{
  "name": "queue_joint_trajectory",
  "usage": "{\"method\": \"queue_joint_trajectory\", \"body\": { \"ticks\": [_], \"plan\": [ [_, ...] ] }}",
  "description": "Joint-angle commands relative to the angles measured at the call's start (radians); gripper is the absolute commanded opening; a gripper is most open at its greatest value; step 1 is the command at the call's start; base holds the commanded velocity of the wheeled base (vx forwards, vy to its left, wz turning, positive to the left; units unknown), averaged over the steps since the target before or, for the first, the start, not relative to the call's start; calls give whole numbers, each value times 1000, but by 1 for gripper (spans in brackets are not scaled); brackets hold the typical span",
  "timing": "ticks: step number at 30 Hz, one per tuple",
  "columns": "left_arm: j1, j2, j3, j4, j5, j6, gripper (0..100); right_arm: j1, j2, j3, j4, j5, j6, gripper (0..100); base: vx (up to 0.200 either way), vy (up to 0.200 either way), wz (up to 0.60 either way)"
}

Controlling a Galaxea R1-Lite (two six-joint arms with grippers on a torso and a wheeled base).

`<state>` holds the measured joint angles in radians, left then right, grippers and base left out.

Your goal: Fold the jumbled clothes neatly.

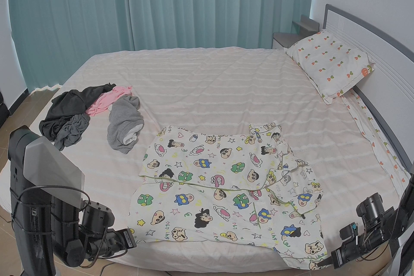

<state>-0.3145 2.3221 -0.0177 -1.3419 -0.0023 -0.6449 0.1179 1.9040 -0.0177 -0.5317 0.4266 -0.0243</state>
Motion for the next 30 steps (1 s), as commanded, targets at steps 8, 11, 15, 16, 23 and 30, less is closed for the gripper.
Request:
{"method": "queue_joint_trajectory", "body": {
  "ticks": [8,11,15,16,23,30],
  "plan": [
    [9,-58,5,55,-22,44,0,0,-16,16,7,1,-19,0,0,0,0],
    [11,-78,-15,30,-22,36,0,-20,-40,16,-67,18,-17,0,0,0,0],
    [12,-104,-51,13,-22,-4,0,-44,-54,16,-169,31,-14,0,0,0,0],
    [12,-113,-70,13,-21,-18,0,-57,-54,16,-218,38,-11,0,0,0,0],
    [49,-125,-165,15,5,-39,0,-110,-22,1,-426,46,1,0,0,0,0],
    [55,-124,-208,24,18,-38,0,-129,24,-27,-562,44,46,0,0,0,0]
  ]
}}
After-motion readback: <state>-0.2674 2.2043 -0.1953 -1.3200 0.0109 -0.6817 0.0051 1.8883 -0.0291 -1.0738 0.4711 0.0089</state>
